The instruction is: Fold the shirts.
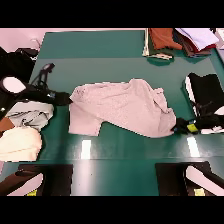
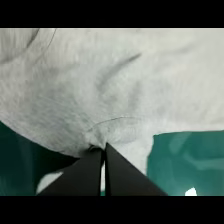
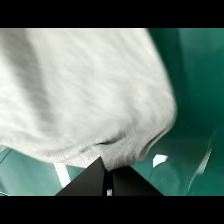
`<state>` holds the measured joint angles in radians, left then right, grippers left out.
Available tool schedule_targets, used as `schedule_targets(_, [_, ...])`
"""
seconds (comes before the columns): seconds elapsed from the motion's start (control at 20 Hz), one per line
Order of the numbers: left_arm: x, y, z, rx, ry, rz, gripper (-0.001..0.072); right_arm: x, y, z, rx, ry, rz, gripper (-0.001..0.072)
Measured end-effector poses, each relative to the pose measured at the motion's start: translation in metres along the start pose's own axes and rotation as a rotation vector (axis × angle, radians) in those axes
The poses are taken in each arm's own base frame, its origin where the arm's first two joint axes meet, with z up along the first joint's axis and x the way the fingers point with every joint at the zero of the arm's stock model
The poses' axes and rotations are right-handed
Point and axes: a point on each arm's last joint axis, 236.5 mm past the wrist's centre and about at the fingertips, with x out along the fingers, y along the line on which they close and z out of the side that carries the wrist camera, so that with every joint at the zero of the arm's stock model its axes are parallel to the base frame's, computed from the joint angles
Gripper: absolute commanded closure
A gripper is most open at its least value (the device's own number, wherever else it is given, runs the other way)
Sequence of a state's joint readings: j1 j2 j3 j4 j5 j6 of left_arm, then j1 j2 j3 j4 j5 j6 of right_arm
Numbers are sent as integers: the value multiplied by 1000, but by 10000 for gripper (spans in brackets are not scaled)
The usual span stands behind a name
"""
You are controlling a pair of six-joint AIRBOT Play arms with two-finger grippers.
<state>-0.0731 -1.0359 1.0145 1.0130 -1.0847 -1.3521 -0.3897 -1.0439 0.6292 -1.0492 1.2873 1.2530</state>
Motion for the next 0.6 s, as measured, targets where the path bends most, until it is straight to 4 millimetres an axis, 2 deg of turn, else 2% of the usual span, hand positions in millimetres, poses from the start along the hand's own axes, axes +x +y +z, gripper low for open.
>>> schedule_targets(0.1, [-44, -26, 34, 67, -132, -10, 689, -41, 29, 32, -125, -148, -21, 699])
schedule_targets(0.15, [-71, -41, 52, 106, -210, -14, 689, -72, 50, 50, -194, -247, -30, 699])
schedule_targets(0.25, [-140, -80, 87, 192, -392, -29, 689, -146, 96, 79, -326, -472, -48, 699])
schedule_targets(0.3, [-180, -102, 101, 237, -491, -38, 689, -191, 121, 87, -393, -598, -61, 699])
schedule_targets(0.4, [-258, -144, 116, 321, -673, -56, 689, -274, 168, 87, -511, -822, -89, 699])
schedule_targets(0.5, [-329, -182, 118, 393, -835, -76, 690, -349, 206, 71, -602, -1017, -121, 700])
schedule_targets(0.6, [-387, -212, 111, 452, -970, -92, 690, -406, 232, 50, -654, -1157, -155, 700])
